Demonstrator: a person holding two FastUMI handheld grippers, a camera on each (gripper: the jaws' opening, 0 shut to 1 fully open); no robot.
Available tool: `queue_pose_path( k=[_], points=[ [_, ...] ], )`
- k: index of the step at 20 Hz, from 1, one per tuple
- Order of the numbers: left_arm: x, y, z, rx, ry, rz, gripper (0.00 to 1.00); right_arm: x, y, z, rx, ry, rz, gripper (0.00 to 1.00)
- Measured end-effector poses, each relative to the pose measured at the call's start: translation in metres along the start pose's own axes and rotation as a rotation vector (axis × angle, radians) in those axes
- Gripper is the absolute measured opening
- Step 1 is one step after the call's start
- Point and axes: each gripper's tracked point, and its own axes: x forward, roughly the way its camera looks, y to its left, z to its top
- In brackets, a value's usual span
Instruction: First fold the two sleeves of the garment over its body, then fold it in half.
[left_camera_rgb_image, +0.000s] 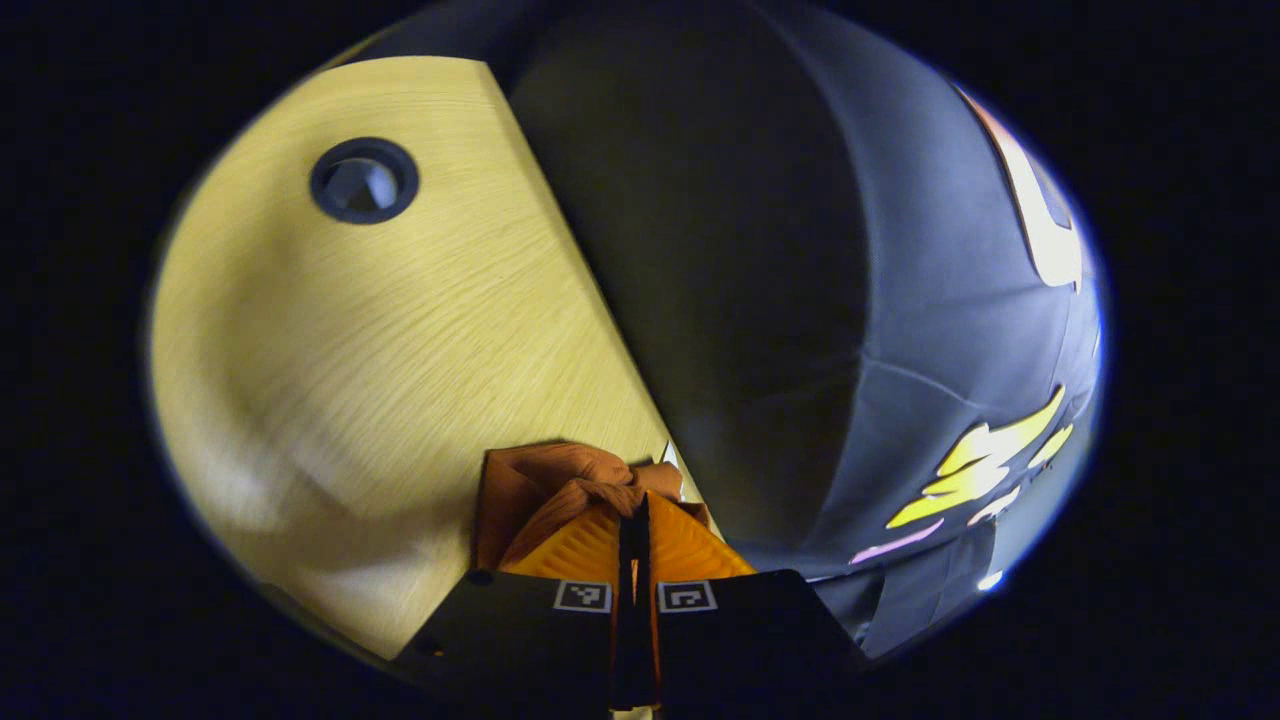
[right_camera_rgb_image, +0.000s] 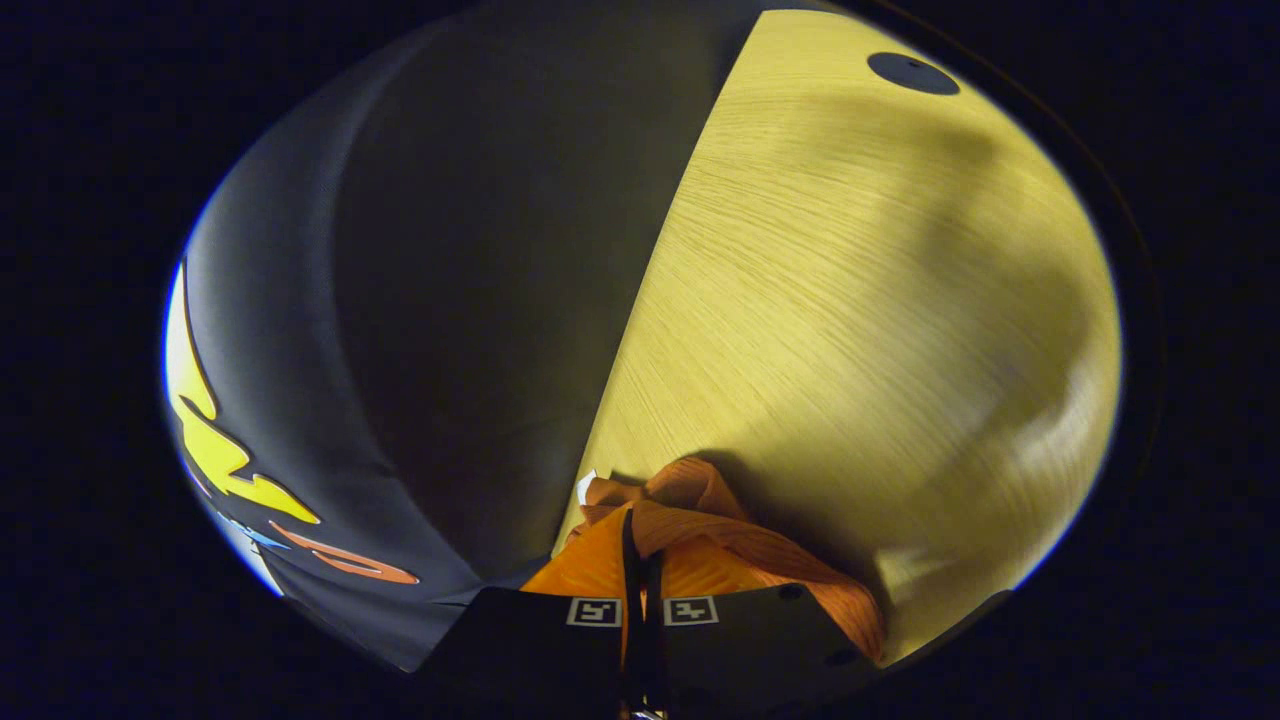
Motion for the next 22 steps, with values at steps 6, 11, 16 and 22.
queue_pose_path(
  k=[6,11,16,22],
  points=[
    [0.007,0.001,0.008,-0.165,-0.196,-0.061,0.03,-0.003,-0.004,0.01,0.108,-0.05,0.08,0.01],
    [0.01,-0.016,0.012,-0.231,-0.269,-0.108,0.06,-0.009,-0.013,0.008,0.198,-0.091,0.104,0.07],
    [0.012,-0.022,0.015,-0.238,-0.318,-0.114,0.1,-0.02,-0.005,0.014,0.174,-0.105,0.154,0.34],
    [0.029,-0.038,0.019,-0.258,-0.324,-0.146,0.51,-0.047,0.034,0.03,0.039,-0.12,0.195,0.82]
  ],
)
